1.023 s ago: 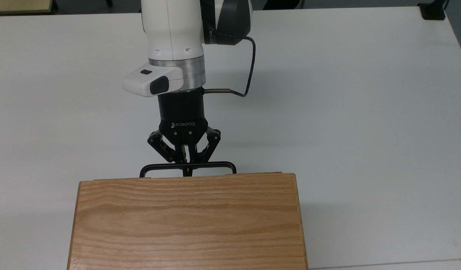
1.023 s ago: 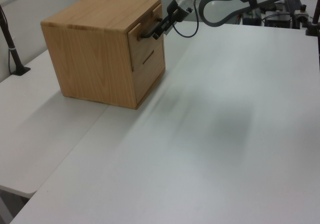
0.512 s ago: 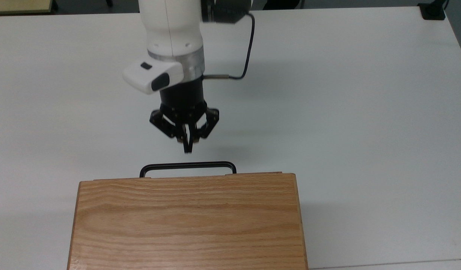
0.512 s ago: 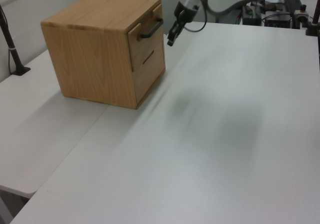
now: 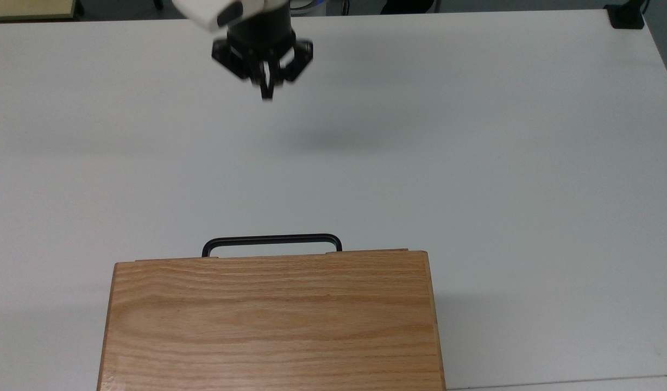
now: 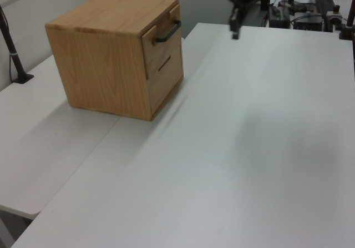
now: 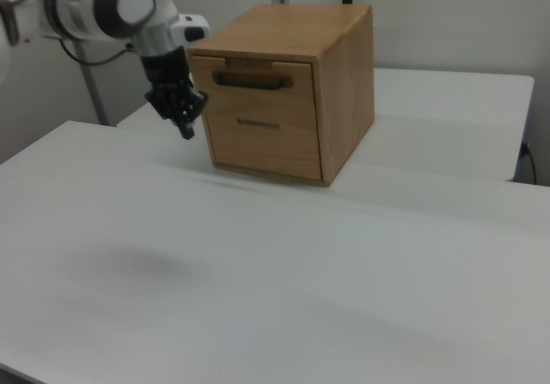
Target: Close the drawer by sliding it
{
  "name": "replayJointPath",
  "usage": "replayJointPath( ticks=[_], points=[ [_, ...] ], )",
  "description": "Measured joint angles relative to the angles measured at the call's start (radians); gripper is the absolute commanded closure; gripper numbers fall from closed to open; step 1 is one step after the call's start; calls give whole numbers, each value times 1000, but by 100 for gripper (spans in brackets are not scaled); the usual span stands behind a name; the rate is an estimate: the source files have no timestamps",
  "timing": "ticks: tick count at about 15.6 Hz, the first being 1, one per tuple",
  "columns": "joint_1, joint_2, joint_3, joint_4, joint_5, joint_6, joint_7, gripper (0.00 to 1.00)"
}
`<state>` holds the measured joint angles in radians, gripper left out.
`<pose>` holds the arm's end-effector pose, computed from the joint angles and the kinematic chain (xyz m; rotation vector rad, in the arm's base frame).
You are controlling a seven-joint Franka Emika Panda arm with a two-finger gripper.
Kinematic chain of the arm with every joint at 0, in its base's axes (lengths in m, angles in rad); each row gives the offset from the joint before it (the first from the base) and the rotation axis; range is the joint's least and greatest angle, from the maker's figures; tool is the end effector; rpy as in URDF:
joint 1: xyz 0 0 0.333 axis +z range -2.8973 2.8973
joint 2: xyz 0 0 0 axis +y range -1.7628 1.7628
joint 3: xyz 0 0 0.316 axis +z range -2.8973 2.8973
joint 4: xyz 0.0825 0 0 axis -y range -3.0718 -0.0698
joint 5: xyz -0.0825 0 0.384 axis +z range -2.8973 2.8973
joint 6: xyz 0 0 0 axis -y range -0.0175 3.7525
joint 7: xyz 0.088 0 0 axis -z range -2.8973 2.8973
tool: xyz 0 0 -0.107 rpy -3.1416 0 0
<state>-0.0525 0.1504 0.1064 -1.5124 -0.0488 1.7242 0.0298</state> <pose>0.6127 0.0239 0.5791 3.1098 0.0441 0.0989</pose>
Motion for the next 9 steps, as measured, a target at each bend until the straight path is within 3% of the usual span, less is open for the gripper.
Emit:
replayJointPath(
  ticks=[4, 6, 9],
  points=[
    [98, -101, -112, -38, 0, -110, 0, 99],
    [136, -138, -140, -74, 0, -111, 0, 96],
    [148, -175, -148, -110, 0, -111, 1, 61]
  ],
)
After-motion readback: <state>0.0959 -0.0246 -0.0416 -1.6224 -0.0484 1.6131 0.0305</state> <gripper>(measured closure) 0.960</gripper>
